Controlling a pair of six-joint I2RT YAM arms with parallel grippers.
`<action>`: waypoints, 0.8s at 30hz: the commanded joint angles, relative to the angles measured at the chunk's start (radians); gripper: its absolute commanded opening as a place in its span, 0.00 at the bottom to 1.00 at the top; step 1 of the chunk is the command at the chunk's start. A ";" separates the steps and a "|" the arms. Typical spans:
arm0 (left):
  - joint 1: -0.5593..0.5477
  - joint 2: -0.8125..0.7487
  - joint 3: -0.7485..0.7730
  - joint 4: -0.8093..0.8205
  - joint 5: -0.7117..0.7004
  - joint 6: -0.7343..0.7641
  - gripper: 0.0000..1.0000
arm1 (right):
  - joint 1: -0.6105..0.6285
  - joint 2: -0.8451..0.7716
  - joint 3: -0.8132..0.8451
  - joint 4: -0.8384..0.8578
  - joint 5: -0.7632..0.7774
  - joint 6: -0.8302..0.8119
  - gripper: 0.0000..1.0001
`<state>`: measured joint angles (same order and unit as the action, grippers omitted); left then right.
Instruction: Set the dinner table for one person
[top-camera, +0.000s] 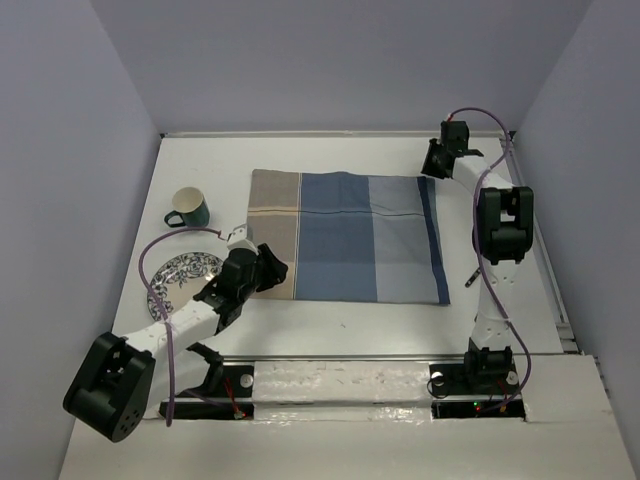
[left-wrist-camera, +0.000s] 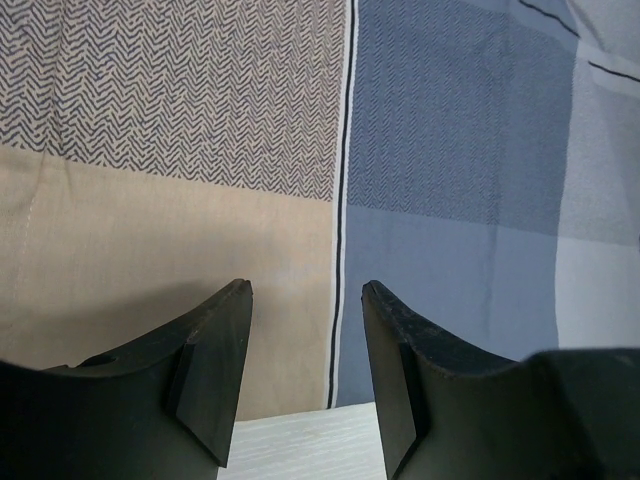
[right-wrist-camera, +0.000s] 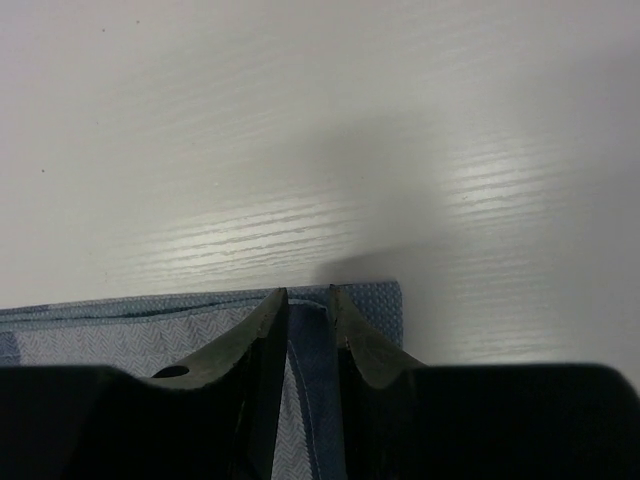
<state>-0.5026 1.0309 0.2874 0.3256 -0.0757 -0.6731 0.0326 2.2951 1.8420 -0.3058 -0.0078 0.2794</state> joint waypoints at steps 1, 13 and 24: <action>-0.002 0.024 -0.010 0.052 -0.012 -0.002 0.59 | 0.000 0.015 0.060 -0.023 -0.032 -0.019 0.28; 0.029 0.046 -0.021 0.058 0.017 -0.003 0.59 | 0.000 0.017 0.063 -0.038 -0.029 0.001 0.42; 0.049 0.040 -0.027 0.056 0.004 -0.003 0.59 | 0.000 0.044 0.103 -0.070 -0.041 0.009 0.36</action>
<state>-0.4629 1.0836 0.2703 0.3485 -0.0578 -0.6781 0.0326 2.3173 1.8923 -0.3611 -0.0406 0.2844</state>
